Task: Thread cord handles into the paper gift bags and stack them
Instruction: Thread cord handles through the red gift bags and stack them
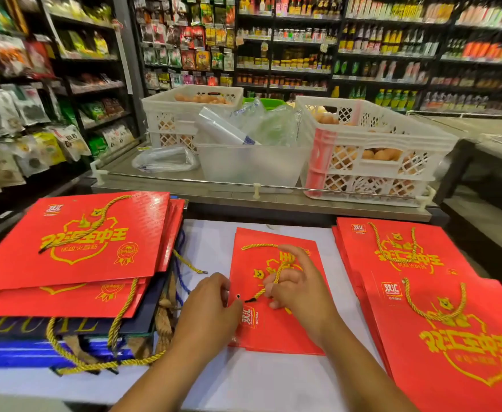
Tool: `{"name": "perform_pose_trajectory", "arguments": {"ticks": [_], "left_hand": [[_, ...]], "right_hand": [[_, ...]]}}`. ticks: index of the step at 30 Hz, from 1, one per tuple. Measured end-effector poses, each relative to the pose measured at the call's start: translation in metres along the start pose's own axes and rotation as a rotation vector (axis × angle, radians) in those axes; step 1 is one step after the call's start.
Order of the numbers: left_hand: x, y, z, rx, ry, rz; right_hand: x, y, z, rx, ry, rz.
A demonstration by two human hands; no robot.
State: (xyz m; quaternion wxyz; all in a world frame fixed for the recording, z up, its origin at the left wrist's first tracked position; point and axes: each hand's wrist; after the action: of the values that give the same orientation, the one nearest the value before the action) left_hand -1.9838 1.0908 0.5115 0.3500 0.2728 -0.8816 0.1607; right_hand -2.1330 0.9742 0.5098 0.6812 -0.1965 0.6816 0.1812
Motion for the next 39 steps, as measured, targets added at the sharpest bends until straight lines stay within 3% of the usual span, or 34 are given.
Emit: {"name": "perform_pose_trajectory", "arguments": {"ticks": [6,11,24,33,39], "left_hand": [[-0.006,-0.004,0.015,0.044,0.383,-0.030],[-0.014,-0.004,0.021,0.005,0.473,-0.024],[-0.025,-0.003,0.018,-0.064,0.432,0.053],[-0.033,-0.007,-0.004,-0.326,0.516,0.107],[-0.025,-0.008,0.009,-0.208,0.531,-0.002]], "right_hand": [[0.012,0.001,-0.002,-0.053,0.262,-0.124],[0.015,-0.003,-0.004,-0.018,0.295,-0.188],[0.012,0.002,-0.005,-0.015,0.252,-0.203],[0.015,0.000,-0.008,-0.056,0.210,-0.179],[0.017,-0.001,-0.008,-0.064,0.200,-0.192]]}}
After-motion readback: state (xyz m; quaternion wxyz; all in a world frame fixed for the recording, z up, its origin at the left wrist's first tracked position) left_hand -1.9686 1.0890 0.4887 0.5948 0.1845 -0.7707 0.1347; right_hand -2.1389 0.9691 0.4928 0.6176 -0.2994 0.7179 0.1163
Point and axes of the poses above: each hand's wrist, its own y-axis away from the middle knuckle, its own z-axis out of the palm, x = y × z, and after that the axes turned 1 degree about -y, right-handed
